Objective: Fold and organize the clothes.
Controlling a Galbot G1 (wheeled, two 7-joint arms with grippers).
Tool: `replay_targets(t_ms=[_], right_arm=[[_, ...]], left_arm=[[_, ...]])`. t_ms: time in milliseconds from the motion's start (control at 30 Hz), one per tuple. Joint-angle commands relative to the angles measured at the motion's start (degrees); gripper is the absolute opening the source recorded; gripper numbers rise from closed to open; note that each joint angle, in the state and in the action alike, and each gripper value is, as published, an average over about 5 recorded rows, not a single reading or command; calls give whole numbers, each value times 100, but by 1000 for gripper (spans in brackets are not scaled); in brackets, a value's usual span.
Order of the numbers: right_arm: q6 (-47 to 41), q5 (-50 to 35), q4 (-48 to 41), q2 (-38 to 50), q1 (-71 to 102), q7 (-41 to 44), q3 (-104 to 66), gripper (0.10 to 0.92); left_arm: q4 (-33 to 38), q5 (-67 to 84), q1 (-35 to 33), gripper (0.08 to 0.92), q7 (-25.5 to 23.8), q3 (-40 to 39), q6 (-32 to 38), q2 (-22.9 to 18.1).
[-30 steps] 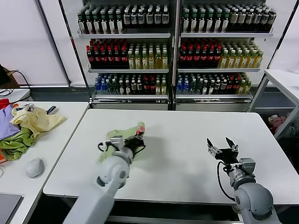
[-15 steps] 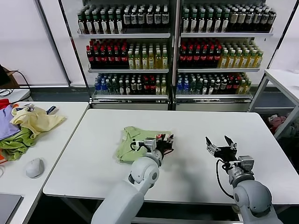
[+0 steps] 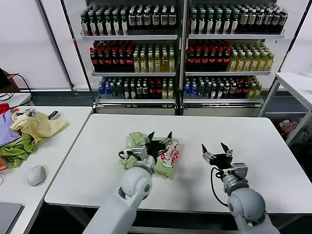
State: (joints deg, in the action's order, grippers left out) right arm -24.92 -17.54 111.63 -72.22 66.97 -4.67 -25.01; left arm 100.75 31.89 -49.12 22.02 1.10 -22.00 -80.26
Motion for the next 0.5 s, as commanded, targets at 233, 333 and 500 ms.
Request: replay_targets(t_ms=[233,333,500], right_arm=[[113,352,-1215,-1176,-629,-931,1429,823],[193,417,-1609,-1424,-826,-1040,1498,823],[240,589,-2102,-1720,-1157,-1111,1601,823]], left_arm=[[1596,-1009,-2070,823,-8,1587,342,1018],[1596,-1033,-2199,823,-8,1681,403,1067],[1544,-1032,-2272,823,-7,1768,448,1083]])
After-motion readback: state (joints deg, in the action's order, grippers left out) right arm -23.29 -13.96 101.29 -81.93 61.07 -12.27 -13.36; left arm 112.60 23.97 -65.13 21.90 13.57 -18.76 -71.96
